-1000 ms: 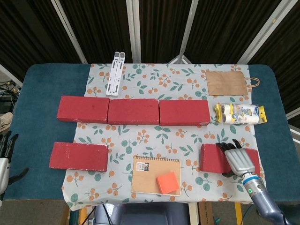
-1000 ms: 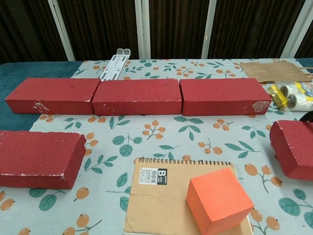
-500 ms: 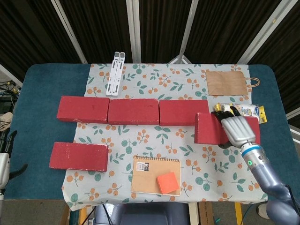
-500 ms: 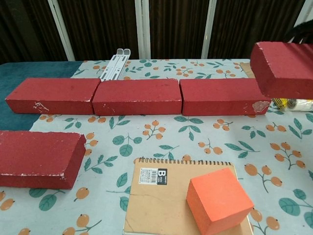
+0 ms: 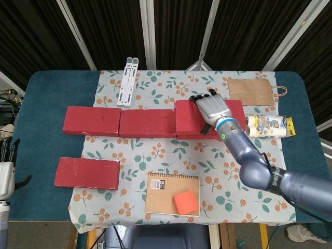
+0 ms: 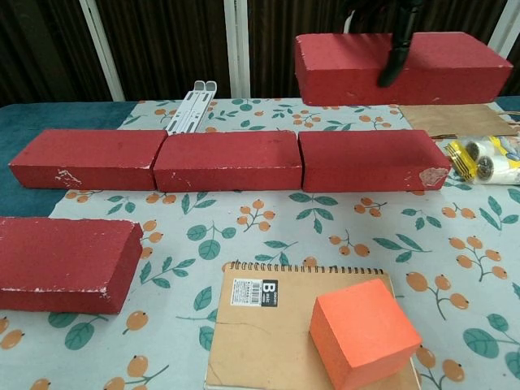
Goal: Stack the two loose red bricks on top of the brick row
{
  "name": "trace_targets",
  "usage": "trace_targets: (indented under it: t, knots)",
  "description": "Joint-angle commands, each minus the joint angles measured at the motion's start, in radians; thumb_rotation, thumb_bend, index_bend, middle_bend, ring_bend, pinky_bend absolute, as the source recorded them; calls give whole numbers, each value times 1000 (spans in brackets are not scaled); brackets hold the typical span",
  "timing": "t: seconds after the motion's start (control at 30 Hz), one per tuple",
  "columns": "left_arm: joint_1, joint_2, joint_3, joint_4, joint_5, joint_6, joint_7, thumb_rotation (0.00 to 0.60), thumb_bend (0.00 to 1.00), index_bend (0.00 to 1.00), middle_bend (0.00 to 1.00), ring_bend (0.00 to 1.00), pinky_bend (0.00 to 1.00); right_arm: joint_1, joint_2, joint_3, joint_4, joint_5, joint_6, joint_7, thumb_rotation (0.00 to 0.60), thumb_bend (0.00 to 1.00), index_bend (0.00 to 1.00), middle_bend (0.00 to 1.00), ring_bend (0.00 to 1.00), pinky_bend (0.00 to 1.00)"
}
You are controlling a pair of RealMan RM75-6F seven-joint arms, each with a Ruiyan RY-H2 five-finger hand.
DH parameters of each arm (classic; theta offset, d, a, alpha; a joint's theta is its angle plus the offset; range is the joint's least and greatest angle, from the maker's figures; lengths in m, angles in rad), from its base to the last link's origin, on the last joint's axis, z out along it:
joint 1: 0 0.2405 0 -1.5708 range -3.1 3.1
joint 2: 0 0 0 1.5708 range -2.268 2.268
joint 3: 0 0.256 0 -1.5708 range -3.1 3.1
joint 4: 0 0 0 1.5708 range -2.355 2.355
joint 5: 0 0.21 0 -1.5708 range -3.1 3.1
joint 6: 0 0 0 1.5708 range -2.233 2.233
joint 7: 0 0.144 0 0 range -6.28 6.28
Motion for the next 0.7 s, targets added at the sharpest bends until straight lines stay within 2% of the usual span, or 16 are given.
trace_targets:
  t: [0.03, 0.17, 0.47, 0.7]
  knots:
    - [-5, -7, -2, 5, -8, -2, 13, 600, 0, 68, 0, 0, 74, 111, -97, -66, 122, 120, -45, -59, 600, 35, 234, 264, 236, 0]
    - [-12, -17, -3, 12, -17, -6, 34, 600, 0, 68, 0, 0, 74, 174, -166, -107, 202, 187, -40, -83, 600, 35, 234, 264, 236, 0]
    - [-19, -27, 1, 19, -33, -7, 59, 600, 0, 68, 0, 0, 74, 240, -291, -151, 319, 274, -19, -89, 600, 34, 234, 265, 236, 0]
    - [-17, -24, 5, 17, -28, 4, 55, 600, 0, 68, 0, 0, 74, 251, -363, -147, 390, 309, -2, -76, 600, 33, 234, 266, 236, 0]
